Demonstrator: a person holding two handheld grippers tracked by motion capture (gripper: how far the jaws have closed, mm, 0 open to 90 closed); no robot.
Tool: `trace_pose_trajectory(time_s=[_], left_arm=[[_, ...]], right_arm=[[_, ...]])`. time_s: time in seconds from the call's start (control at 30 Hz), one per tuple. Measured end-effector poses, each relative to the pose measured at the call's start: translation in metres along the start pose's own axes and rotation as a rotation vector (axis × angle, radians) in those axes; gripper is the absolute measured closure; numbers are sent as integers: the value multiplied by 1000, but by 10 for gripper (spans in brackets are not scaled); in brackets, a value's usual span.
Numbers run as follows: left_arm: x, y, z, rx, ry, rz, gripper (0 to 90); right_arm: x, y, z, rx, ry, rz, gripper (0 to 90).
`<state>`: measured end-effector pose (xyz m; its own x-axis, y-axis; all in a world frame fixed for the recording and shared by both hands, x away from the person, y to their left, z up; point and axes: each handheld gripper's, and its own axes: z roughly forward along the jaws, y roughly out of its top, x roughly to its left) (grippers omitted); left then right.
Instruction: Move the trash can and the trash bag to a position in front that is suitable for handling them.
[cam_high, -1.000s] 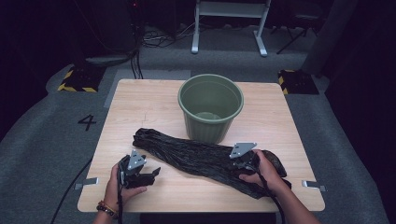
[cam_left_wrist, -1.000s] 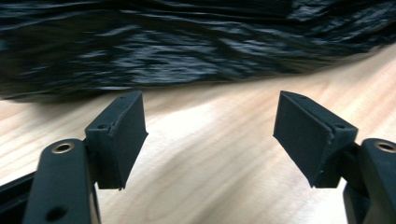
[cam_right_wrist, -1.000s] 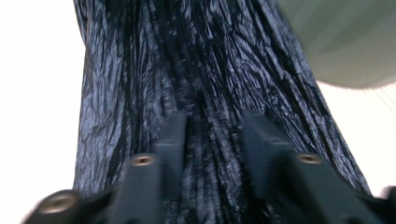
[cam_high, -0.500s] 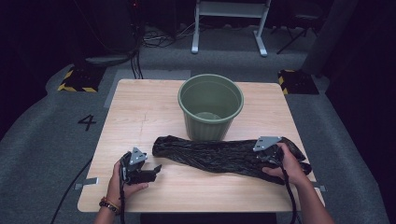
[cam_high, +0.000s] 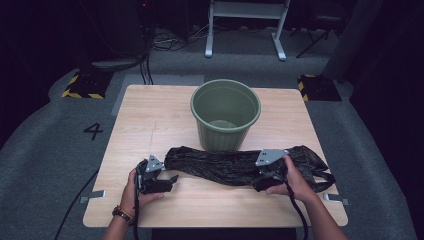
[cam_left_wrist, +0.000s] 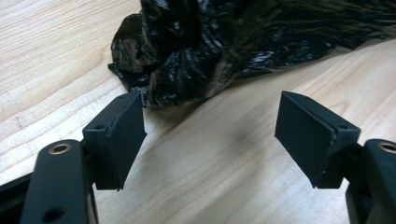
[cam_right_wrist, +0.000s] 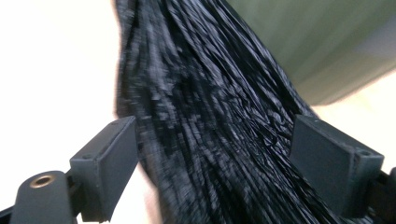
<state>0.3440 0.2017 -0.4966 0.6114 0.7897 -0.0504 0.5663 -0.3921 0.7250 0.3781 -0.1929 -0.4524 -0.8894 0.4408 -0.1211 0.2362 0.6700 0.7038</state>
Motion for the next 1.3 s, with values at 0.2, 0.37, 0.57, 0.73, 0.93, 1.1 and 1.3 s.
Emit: trace_pose_trajectory(time_s=[0.2,0.37,0.57,0.73,0.93,1.1,1.3], left_arm=[[4,3,6,14,2,-13,243],[5,8,13,26,-4,-9,253],[2,12,17,34,-3,2,249],[2,10,11,24,-14,4,237],[-3,2,-5,20,-76,64,241],[-6,-8,-13,47,-93,58,236],[-3,-14,-13,36,-93,33,243]], right_arm=[[-26,-17,25,8,12,129,159],[-32,-26,34,9,38,117,159],[-34,-30,38,27,74,90,271],[-34,-33,30,11,95,69,618],[-35,-41,22,8,106,68,798],[-40,-47,18,-6,114,78,845],[-42,-52,16,-23,115,81,866]])
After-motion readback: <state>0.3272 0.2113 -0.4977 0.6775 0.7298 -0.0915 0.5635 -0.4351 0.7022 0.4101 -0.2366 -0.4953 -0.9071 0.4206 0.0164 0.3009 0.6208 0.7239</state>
